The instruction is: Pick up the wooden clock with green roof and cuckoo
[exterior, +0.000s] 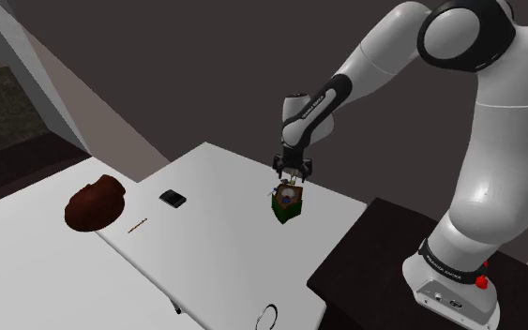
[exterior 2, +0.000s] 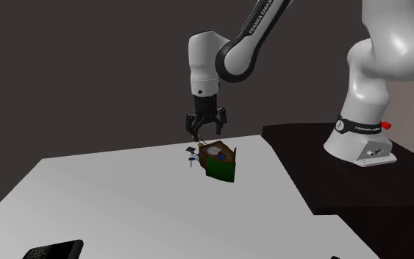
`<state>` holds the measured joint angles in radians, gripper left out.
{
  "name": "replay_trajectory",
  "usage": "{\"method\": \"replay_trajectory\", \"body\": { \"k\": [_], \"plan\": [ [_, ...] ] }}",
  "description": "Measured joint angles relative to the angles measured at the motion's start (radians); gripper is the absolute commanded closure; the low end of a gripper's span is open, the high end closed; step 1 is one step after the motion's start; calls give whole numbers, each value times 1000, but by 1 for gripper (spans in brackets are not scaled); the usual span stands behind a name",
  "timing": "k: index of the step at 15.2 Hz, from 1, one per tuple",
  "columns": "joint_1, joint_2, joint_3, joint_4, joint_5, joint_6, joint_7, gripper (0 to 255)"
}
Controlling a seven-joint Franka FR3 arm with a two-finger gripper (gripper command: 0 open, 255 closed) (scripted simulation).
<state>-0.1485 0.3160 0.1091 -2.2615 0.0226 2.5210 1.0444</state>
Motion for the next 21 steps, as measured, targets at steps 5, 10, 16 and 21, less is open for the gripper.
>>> {"method": "replay_trajectory", "body": {
  "k": [5, 10, 16, 21],
  "plan": [
    [4, 66, -10, 12, -8, 53, 16, 0],
    [6, 110, -14, 20, -13, 89, 18, 255],
    [6, 113, -14, 22, -13, 90, 17, 255],
    [5, 96, -12, 16, -11, 79, 17, 255]
  ]
}}
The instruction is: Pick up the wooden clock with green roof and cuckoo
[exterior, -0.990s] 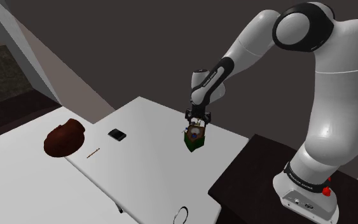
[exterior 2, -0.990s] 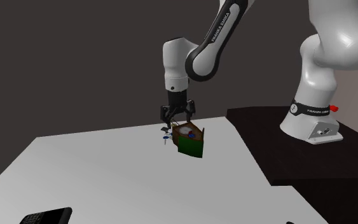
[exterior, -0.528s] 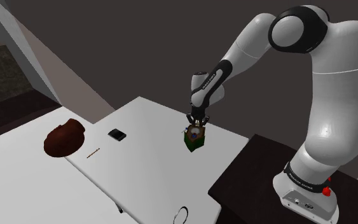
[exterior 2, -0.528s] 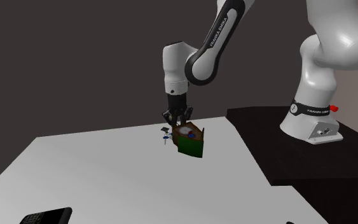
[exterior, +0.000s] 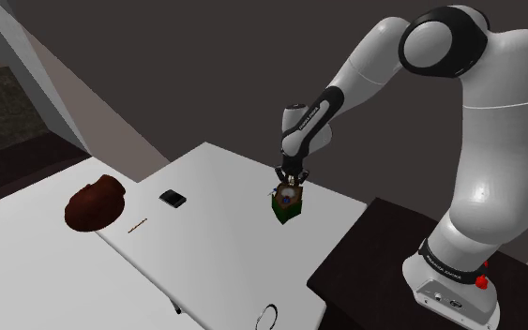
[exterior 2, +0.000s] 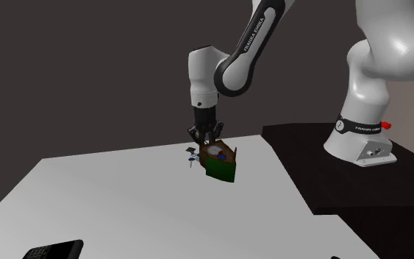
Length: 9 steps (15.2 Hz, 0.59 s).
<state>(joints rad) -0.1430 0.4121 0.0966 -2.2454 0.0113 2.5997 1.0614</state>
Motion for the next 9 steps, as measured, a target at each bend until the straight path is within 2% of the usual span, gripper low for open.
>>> {"method": "replay_trajectory", "body": {
  "k": [9],
  "plan": [
    [-5, -102, 7, -3, 11, -98, -3, 255]
  ]
}}
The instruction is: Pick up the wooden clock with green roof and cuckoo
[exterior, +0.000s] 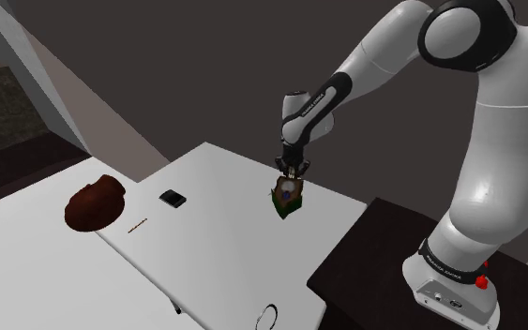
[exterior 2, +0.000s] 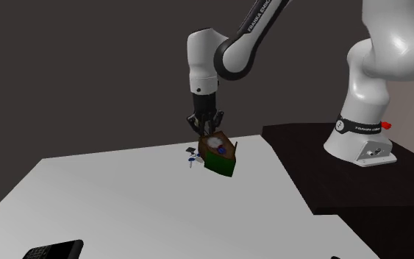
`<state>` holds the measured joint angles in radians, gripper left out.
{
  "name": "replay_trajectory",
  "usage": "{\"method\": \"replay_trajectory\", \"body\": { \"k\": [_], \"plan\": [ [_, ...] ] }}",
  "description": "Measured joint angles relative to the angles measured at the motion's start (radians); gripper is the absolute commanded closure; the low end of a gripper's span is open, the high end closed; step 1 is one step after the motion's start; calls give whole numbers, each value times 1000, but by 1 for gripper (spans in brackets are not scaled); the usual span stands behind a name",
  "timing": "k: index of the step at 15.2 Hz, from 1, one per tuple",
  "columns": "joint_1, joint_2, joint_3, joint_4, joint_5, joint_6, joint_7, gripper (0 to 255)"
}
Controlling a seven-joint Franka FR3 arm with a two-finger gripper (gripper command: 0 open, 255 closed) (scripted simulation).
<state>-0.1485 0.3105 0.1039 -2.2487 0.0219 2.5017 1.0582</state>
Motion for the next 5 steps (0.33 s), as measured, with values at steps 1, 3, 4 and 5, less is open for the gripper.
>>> {"method": "replay_trajectory", "body": {
  "k": [1, 3, 4, 5],
  "plan": [
    [-2, -13, 0, 0, 1, -13, -3, 255],
    [-3, -39, 2, -4, 4, -36, -4, 255],
    [-3, -48, 2, 0, 5, -48, -3, 255],
    [-4, -56, 3, -1, 6, -55, -4, 255]
  ]
}}
